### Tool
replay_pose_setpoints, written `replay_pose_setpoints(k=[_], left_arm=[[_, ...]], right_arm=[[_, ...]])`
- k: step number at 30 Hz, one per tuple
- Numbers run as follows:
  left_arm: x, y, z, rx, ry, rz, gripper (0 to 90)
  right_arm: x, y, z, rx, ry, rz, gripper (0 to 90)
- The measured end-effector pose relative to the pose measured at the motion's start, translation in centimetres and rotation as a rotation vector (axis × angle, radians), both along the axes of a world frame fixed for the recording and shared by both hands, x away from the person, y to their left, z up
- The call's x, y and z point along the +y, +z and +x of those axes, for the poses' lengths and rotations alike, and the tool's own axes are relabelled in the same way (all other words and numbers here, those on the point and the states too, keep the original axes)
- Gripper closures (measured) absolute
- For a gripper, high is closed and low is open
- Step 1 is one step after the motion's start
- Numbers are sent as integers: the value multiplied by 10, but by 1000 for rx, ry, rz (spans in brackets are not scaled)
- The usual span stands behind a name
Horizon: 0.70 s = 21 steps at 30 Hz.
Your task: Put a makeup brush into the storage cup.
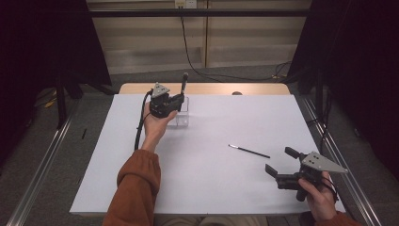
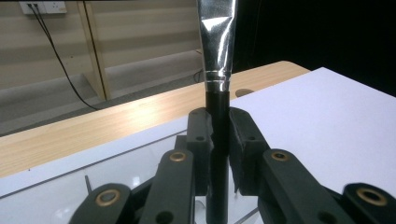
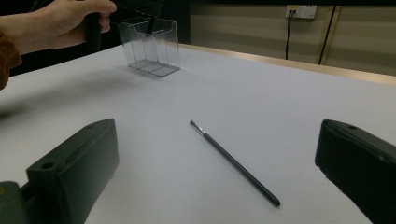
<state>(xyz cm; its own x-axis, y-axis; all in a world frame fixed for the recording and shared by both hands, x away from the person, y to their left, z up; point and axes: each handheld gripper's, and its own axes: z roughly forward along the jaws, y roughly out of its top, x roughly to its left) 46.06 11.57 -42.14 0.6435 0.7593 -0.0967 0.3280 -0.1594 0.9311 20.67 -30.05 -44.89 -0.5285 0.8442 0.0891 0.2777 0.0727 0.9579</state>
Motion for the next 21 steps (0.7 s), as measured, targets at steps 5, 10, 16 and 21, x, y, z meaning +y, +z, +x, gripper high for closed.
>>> replay_pose_setpoints(k=[5, 10, 16, 21], left_arm=[[1, -4, -1, 9, -1, -4, 798], [3, -6, -1, 12, 2, 9, 798], [2, -9, 0, 15, 2, 16, 798], [1, -12, 0, 20, 2, 35, 798]], right_arm=[[0, 0, 0, -1, 1, -1, 0], [0, 0, 0, -1, 2, -3, 0], [0, 0, -1, -1, 2, -2, 0], [0, 0, 0, 0, 3, -4, 0]])
